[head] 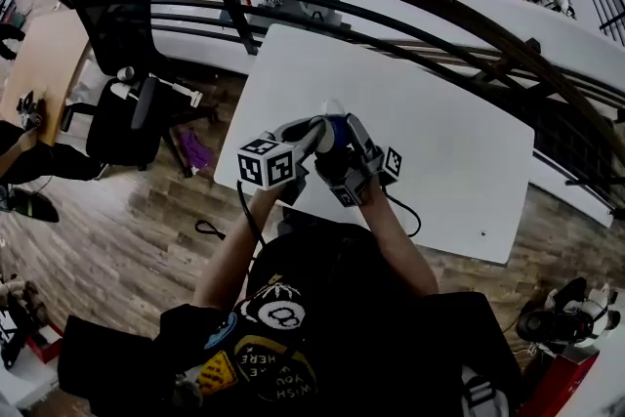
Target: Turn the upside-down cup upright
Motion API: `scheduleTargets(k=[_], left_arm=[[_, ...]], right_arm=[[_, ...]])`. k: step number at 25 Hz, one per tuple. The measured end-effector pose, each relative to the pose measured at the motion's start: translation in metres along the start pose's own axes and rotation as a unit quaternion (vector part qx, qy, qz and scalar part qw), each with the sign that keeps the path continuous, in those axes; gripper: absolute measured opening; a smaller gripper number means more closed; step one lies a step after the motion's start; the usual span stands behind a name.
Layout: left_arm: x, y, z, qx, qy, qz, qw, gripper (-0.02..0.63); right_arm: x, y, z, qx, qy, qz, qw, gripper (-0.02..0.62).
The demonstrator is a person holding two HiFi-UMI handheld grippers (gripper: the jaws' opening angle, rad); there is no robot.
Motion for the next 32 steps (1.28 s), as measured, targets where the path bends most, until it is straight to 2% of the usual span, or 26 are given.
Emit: scheduleTargets(k=[1,3,5,7,8,10,12,13,15,16,18,20,24,25,26,27,28,32], left_arm=[[-0.001,0.001,0.003,0.003,0.003,0.003,1.0000,0.044],[-0.003,0.002,0.008,-0.001,-0.006,0.008,0.9999,0.044],[-0.004,0.003,0.014,-0.022,-0.030,0.016,0.9992,0.049],[-0.006,0.007,0.022,-0.039,-0.024,0.020,0.9987,0.068],[-0.009,0.011,0.026,-0.042,-0.013,0.011,0.9990,0.078],[-0.021,0.021,0.031,-0.044,0.001,-0.033,0.9985,0.077],[-0.033,0.032,0.037,-0.047,0.011,-0.085,0.9952,0.063],[-0.037,0.037,0.041,-0.046,0.019,-0.103,0.9935,0.013],[-0.040,0.046,0.049,-0.038,0.030,-0.122,0.9914,0.005],[-0.041,0.050,0.052,-0.036,0.029,-0.127,0.9908,0.003],[-0.041,0.058,0.059,-0.034,0.026,-0.140,0.9892,0.003],[-0.043,0.069,0.066,-0.038,0.026,-0.157,0.9865,0.005],[-0.045,0.088,0.076,-0.046,0.032,-0.186,0.9810,0.003],[-0.045,0.092,0.076,-0.045,0.034,-0.188,0.9806,0.005],[-0.046,0.096,0.076,-0.043,0.036,-0.189,0.9804,0.005],[-0.046,0.101,0.076,-0.041,0.037,-0.191,0.9801,0.005],[-0.047,0.106,0.075,-0.041,0.037,-0.193,0.9796,0.005],[-0.056,0.122,0.073,-0.038,0.044,-0.200,0.9780,0.005]], right_arm=[[-0.001,-0.001,0.001,-0.005,0.003,-0.001,1.000,0.382],[-0.003,0.000,0.002,-0.015,0.031,0.010,0.999,0.382],[-0.006,0.003,-0.001,-0.025,0.081,0.028,0.996,0.388],[-0.007,0.010,-0.008,-0.031,0.130,0.051,0.990,0.388],[-0.006,0.013,-0.014,-0.031,0.147,0.067,0.986,0.388],[0.001,0.017,-0.029,-0.032,0.180,0.111,0.977,0.388],[0.010,0.017,-0.046,-0.046,0.234,0.162,0.957,0.388],[0.014,0.015,-0.054,-0.059,0.271,0.187,0.942,0.388],[0.022,0.010,-0.072,-0.087,0.359,0.229,0.901,0.387],[0.027,0.006,-0.081,-0.101,0.407,0.248,0.873,0.387],[0.041,-0.003,-0.098,-0.132,0.506,0.283,0.804,0.387],[0.060,-0.016,-0.110,-0.170,0.596,0.305,0.723,0.387],[0.104,-0.048,-0.124,-0.251,0.743,0.331,0.524,0.387],[0.114,-0.054,-0.126,-0.267,0.765,0.335,0.480,0.387],[0.122,-0.059,-0.128,-0.278,0.780,0.339,0.446,0.387],[0.129,-0.063,-0.130,-0.283,0.790,0.341,0.424,0.387],[0.134,-0.065,-0.131,-0.282,0.795,0.342,0.415,0.387],[0.144,-0.067,-0.135,-0.263,0.796,0.335,0.429,0.391]])
Point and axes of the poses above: the fingertips, and each gripper's own axes: y backward along the fingers, x to its right, z out of its underside, the point moved 10 cm from there along y, backward along the fingers, and after that the axes turned 6 degrees about x, right-handed, at the moved point
